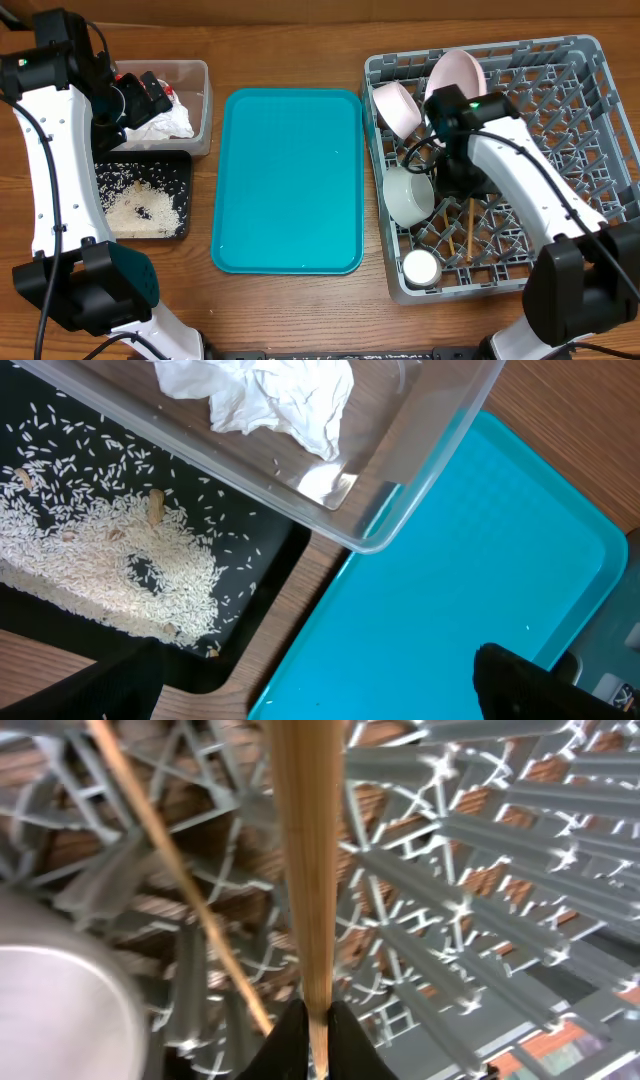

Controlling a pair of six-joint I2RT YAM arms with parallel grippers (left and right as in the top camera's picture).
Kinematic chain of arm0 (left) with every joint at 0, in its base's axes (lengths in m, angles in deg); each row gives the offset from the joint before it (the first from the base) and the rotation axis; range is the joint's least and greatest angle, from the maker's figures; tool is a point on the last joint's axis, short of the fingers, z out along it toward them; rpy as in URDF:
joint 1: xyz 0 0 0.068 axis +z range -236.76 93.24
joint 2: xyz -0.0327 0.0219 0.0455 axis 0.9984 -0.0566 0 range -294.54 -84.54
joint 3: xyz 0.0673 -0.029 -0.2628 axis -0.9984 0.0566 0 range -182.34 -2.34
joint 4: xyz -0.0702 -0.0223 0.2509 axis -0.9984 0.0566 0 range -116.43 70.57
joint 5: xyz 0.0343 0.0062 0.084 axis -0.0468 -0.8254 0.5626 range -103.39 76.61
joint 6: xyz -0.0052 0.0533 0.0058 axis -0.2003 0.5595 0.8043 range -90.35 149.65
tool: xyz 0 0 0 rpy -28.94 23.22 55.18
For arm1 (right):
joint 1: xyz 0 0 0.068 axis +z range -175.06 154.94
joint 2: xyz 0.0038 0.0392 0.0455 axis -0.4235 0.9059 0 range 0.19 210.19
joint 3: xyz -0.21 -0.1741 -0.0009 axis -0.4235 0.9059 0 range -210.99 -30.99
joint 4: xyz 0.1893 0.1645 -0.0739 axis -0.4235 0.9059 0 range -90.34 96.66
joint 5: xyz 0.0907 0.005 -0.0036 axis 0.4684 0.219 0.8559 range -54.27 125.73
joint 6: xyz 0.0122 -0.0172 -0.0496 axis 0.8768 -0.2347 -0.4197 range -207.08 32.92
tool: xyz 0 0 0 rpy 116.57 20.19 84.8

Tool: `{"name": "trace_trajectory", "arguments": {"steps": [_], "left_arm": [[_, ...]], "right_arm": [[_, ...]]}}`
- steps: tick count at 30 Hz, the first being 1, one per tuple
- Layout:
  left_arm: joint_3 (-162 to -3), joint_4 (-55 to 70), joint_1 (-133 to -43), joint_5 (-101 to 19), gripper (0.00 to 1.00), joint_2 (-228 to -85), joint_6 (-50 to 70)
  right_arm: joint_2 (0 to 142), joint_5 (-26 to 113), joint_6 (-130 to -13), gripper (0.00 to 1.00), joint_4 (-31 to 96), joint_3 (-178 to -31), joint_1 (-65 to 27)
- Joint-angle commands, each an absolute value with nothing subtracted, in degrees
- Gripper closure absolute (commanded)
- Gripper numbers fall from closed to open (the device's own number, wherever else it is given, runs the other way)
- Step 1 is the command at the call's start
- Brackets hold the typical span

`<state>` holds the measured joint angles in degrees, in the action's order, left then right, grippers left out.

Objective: Sort waste into correct bins and load items into the dishwasher
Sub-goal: 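Carry the second chopstick into the dish rack and release it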

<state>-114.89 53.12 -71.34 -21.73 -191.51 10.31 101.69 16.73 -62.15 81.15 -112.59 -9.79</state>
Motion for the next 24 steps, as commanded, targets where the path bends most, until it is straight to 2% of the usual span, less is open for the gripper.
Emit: {"name": "trace_trajectory", "arguments": {"steps": [1, 3, 8, 14, 18, 19, 20, 21, 24], "left_arm": [[-115.5, 53.1, -71.4, -21.3, 0.00, -190.3, 11.0], [-115.5, 53.1, -71.4, -21.3, 0.00, -190.3, 11.0], [-115.5, 53.1, -71.4, -21.3, 0.00, -190.3, 11.0], [-115.5, 53.1, -71.4, -21.3, 0.00, -190.3, 11.0], [-115.5, 53.1, -71.4, -21.3, 0.00, -190.3, 11.0], [-115.5, 53.1, -71.4, -21.3, 0.00, -190.3, 11.0], [-115.5, 53.1, -71.4, -21.3, 0.00, -190.3, 11.0], [-115.5, 53.1, -71.4, -21.3, 0.00, -190.3, 11.0], [-115.5, 53.1, -71.4, -21.3, 0.00, -190.3, 11.0]], "right_arm": [[101.1, 15.4, -63.3, 0.84, 81.0, -112.4, -10.3], [101.1, 15.5, -63.3, 0.79, 81.0, -112.4, -10.3], [100.6, 18.8, -63.3, 0.78, 81.2, -112.5, -10.2], [93.3, 25.0, -63.3, 0.77, 82.4, -114.7, -10.2], [86.5, 28.7, -63.3, 0.71, 85.1, -121.1, -10.2], [84.9, 29.3, -63.3, 0.65, 86.3, -123.4, -10.2], [83.8, 29.8, -63.2, 0.43, 87.3, -124.9, -10.2], [82.4, 30.8, -63.1, 0.00, 88.3, -126.6, -10.2], [78.5, 33.0, -63.1, 0.00, 88.5, -128.7, -10.2]]}}
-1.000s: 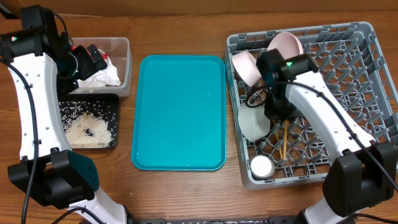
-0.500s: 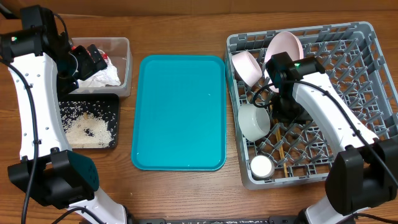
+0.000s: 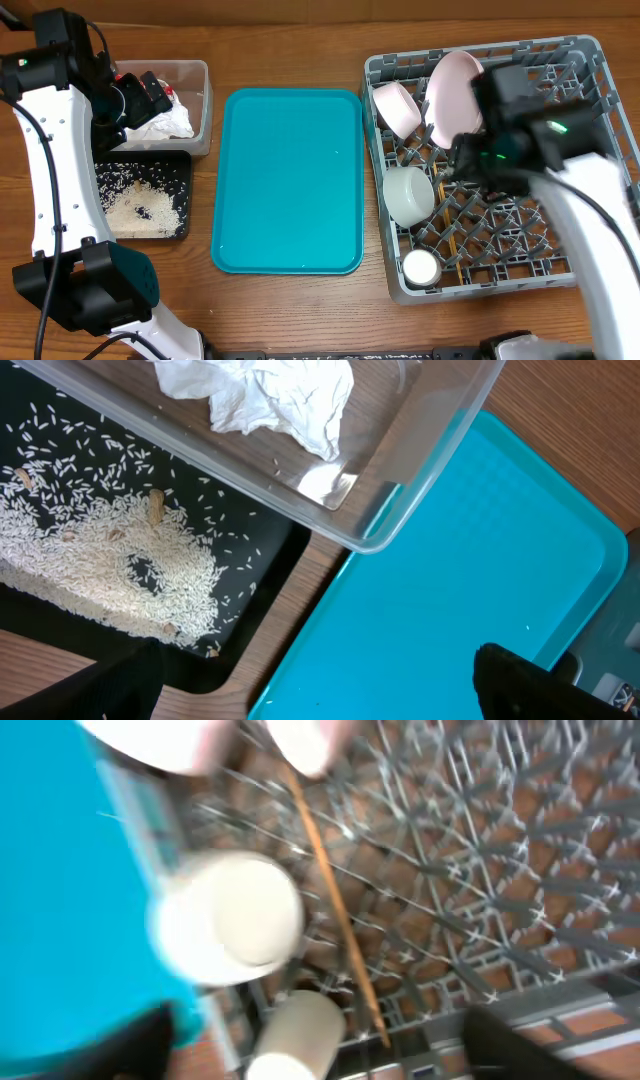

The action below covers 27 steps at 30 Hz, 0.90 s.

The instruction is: Sort waste into correct bins and load items into the dishwasher

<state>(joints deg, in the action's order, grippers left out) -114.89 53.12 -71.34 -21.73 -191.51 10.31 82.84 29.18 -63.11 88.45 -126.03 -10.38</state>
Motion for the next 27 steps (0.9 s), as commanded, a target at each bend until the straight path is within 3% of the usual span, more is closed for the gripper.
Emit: {"name": "trace_trajectory", "arguments": {"steps": [1, 10, 14, 19, 27], "left_arm": [[-115.5, 53.1, -71.4, -21.3, 0.00, -190.3, 11.0], [-115.5, 53.1, -71.4, -21.3, 0.00, -190.3, 11.0], [-115.5, 53.1, -71.4, -21.3, 0.00, -190.3, 11.0], [-115.5, 53.1, -71.4, -21.3, 0.00, -190.3, 11.0], [-115.5, 53.1, -71.4, -21.3, 0.00, -190.3, 11.0]], "right_arm": [[77.2, 33.1, -63.1, 0.00, 88.3, -128.7, -10.2], [73.5, 30.6, -63.1, 0.00, 95.7, -128.5, -10.4], [73.4, 24.6, -65.3, 0.00, 85.0, -128.3, -10.7], [68.5, 27.4, -74.9, 0.00, 66.0, -121.9, -12.7], [45.3, 31.2, -75.2, 0.00, 41.5, -89.6, -18.2]]}}
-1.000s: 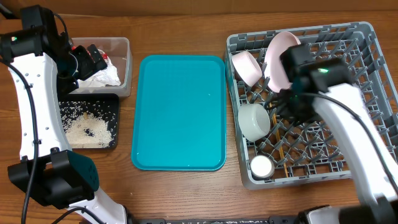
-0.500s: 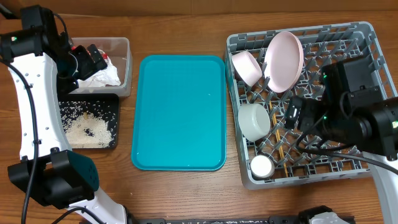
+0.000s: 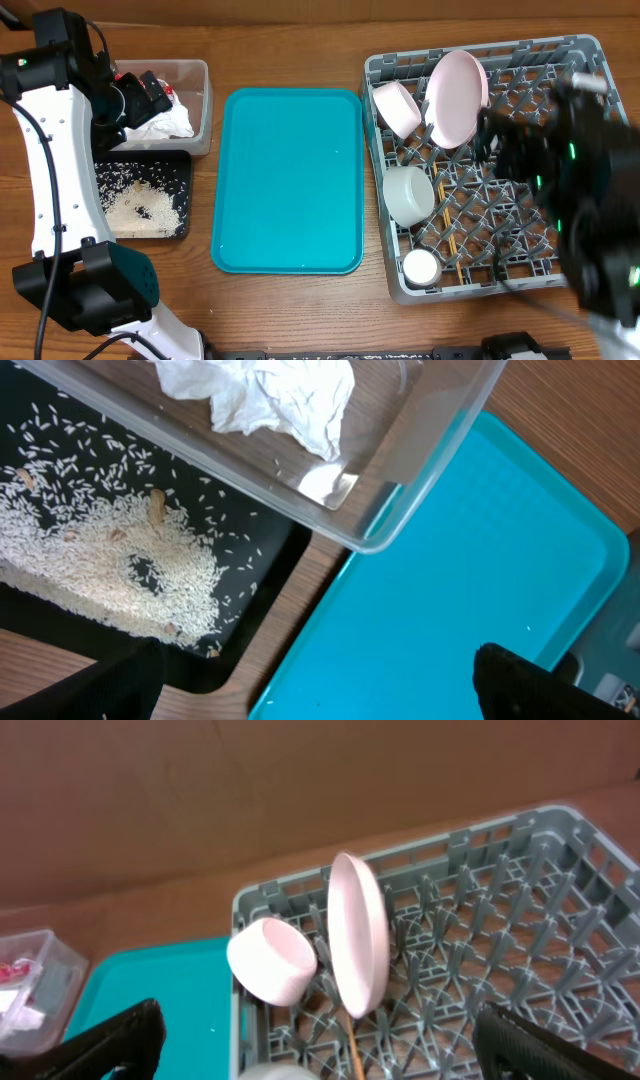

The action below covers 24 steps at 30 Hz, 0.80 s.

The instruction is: Sort waste into correct bins and load items into the dishwasher

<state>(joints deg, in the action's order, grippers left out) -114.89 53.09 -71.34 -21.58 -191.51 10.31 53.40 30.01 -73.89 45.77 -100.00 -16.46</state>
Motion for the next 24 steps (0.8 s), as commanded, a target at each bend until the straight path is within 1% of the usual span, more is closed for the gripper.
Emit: {"name": "trace_trajectory", "arguments": {"steps": [1, 7, 12, 15, 19, 24], "left_arm": [[-115.5, 53.1, -71.4, -21.3, 0.00, -190.3, 11.0], [-115.5, 53.1, -71.4, -21.3, 0.00, -190.3, 11.0], [-115.5, 53.1, -71.4, -21.3, 0.00, -190.3, 11.0], [-115.5, 53.1, -71.4, -21.3, 0.00, -190.3, 11.0], [-115.5, 53.1, -71.4, -21.3, 0.00, -190.3, 11.0], [-115.5, 53.1, -71.4, -21.3, 0.00, -190.3, 11.0]], "right_arm": [[42.4, 31.2, -75.2, 0.00, 38.9, -85.6, -18.5], [24.8, 31.2, -75.2, 0.00, 20.9, -61.7, -18.9], [14.9, 31.2, -75.1, 0.00, 7.9, -47.6, -19.0], [11.0, 31.6, -75.1, 0.00, 2.3, -41.4, -19.3], [7.1, 31.7, -75.1, 0.00, -1.3, -35.9, -19.3], [2.8, 32.0, -75.1, 0.00, -1.1, -31.7, -19.3]]}}
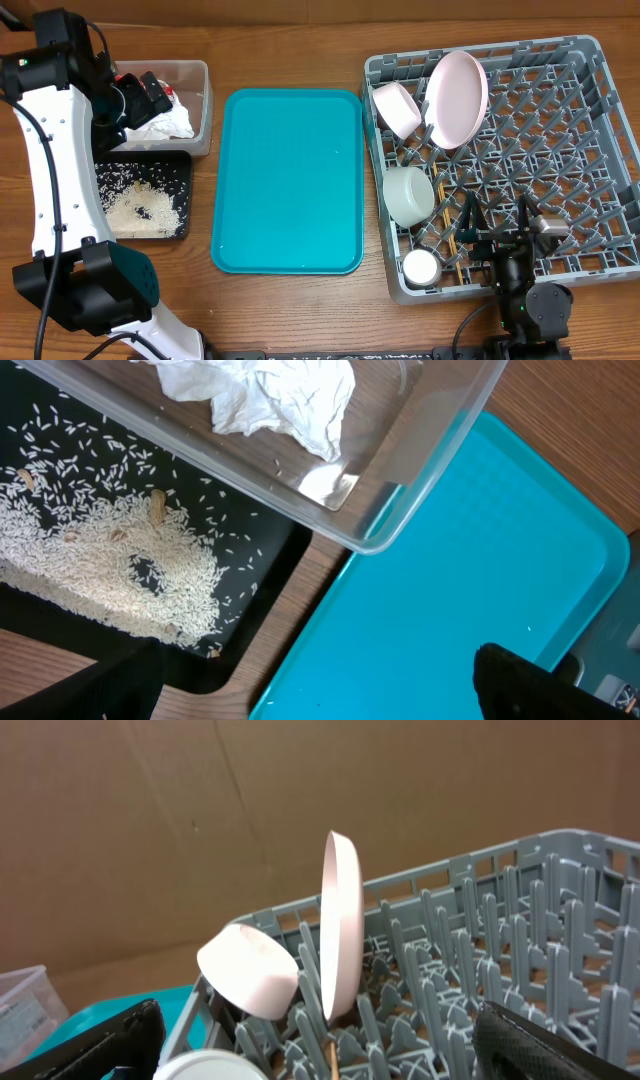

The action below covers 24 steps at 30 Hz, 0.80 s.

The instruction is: Sort waste into correct bins and load items into the dishwasher

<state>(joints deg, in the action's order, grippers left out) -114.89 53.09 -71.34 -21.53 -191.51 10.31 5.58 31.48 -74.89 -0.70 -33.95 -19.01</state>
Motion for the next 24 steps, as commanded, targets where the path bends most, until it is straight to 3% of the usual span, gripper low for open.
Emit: {"name": "trace_trajectory", "arguments": {"steps": [1, 24], "left_arm": [[-115.5, 53.1, -71.4, -21.3, 0.00, -190.3, 11.0], [-115.5, 53.1, -71.4, -21.3, 0.00, -190.3, 11.0]], "right_arm": [[1.7, 32.0, -75.1, 0.00, 0.6, -31.4, -19.3], [0.4, 35.2, -75.1, 0.00, 4.4, -31.5, -19.5]]}}
